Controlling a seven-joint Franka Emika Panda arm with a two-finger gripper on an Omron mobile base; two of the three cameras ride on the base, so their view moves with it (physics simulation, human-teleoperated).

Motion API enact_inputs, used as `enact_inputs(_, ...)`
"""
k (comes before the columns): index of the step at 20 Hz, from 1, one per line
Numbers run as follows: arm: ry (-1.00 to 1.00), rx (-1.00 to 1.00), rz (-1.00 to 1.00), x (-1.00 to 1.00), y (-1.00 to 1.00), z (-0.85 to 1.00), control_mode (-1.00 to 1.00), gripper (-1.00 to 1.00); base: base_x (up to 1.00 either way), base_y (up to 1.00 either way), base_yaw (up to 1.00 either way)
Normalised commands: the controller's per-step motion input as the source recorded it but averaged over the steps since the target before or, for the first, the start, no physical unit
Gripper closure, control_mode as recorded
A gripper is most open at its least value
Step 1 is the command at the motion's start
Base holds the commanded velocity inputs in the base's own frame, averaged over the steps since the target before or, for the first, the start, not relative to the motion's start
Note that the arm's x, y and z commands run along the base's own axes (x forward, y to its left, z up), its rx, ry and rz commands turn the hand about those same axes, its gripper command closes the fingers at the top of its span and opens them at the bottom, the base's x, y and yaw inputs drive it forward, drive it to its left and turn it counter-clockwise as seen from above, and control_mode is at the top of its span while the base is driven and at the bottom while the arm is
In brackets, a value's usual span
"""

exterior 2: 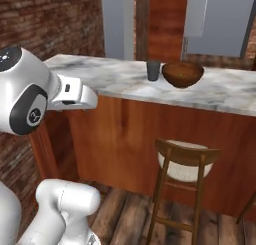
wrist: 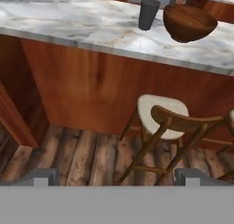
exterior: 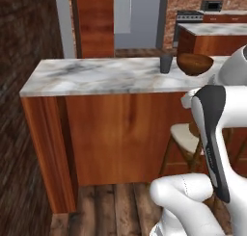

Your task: There is a bowl on the dining counter. Grab a lemon wedge from the fridge and place it in the bowl. Then get the liquor bottle and glass cup from the cabinet and place them next to the bowl.

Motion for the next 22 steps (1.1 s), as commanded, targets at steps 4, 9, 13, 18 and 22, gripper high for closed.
enact_inputs(4, 0.00, 0.00, 0.00, 0.00, 0.00, 0.00, 1.00, -1.00, -1.00, -0.32, -0.15)
enact_inputs(9, 0.00, 0.00, 0.00, 0.00, 0.00, 0.00, 1.00, -1.00, -0.59, -0.78, -0.22)
enact_inputs(13, 0.00, 0.00, 0.00, 0.00, 0.00, 0.00, 1.00, -1.00, 0.00, -1.00, -0.13)
enact_inputs(18, 0.00, 0.00, 0.00, 0.00, 0.00, 0.00, 1.00, -1.00, 0.00, -1.00, -0.14)
enact_inputs(22, 0.00, 0.00, 0.00, 0.00, 0.00, 0.00, 1.00, -1.00, 0.00, -1.00, -0.14)
